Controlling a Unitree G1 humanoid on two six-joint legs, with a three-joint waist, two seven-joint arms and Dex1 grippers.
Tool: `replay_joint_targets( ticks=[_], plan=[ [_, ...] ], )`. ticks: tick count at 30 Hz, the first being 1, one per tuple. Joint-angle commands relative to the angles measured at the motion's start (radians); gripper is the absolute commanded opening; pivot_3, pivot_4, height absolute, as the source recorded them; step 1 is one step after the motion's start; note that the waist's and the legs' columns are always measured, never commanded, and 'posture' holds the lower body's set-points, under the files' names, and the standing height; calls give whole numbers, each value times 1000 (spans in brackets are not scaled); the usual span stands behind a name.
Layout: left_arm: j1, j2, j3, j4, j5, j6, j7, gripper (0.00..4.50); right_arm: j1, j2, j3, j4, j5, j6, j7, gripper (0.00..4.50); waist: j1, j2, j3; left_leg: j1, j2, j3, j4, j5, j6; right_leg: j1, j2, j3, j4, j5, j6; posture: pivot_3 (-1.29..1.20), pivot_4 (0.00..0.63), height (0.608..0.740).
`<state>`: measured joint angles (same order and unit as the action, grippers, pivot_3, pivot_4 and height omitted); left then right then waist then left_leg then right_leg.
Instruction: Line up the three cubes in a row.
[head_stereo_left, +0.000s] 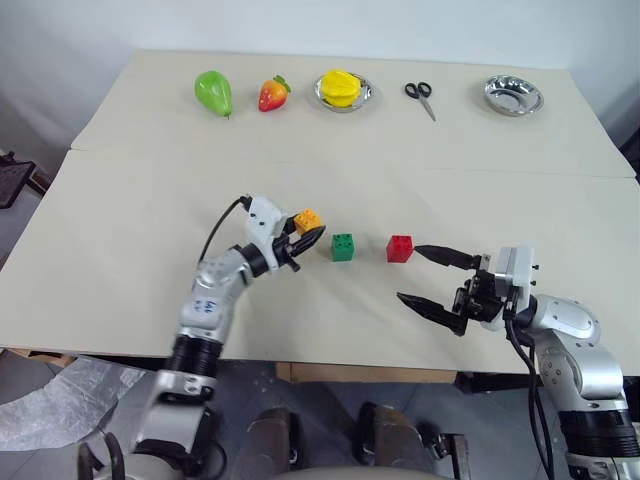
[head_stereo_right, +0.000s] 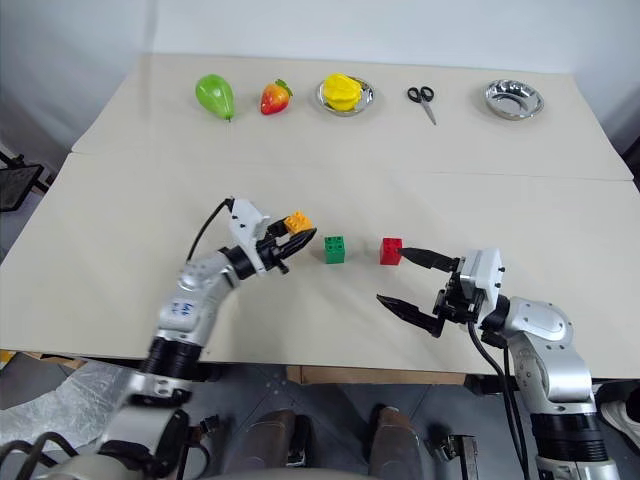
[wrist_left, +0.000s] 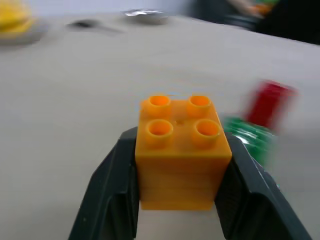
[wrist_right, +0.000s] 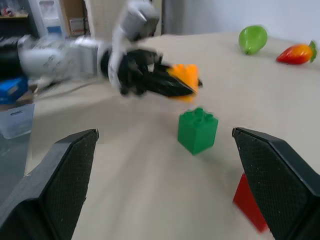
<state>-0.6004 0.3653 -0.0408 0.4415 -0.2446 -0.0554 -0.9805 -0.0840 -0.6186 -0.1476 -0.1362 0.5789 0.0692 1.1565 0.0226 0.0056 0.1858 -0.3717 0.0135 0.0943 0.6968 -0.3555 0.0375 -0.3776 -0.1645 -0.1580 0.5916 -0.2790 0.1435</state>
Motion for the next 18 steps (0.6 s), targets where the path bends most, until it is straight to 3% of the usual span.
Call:
replay_joint_targets(
  ticks=[1,4,9,18],
  plan=[
    [-96,42,12,221,-33,-185,-268,1523,18,-47,-63,-17,27,-4,37,4500,3,0,0,0,0,0,0,0,0,0,0,0,0,0,0,0,150,740],
    [-197,56,-6,429,25,-298,-352,1523,31,-60,-80,-19,32,-2,41,4500,5,0,0,-1,-1,0,1,0,0,0,0,-1,0,0,0,0,150,740],
    [-314,36,3,680,88,-375,-346,1523,62,-36,-81,-60,33,-1,9,4500,1,-1,0,-2,-1,1,0,0,1,0,0,-2,0,0,0,0,150,740],
    [-396,51,7,824,181,-398,-321,1523,98,-40,-87,-99,42,10,-15,4500,-2,-1,1,-2,-1,1,0,-1,1,-1,0,-1,0,0,1,0,150,740]
  ],
)
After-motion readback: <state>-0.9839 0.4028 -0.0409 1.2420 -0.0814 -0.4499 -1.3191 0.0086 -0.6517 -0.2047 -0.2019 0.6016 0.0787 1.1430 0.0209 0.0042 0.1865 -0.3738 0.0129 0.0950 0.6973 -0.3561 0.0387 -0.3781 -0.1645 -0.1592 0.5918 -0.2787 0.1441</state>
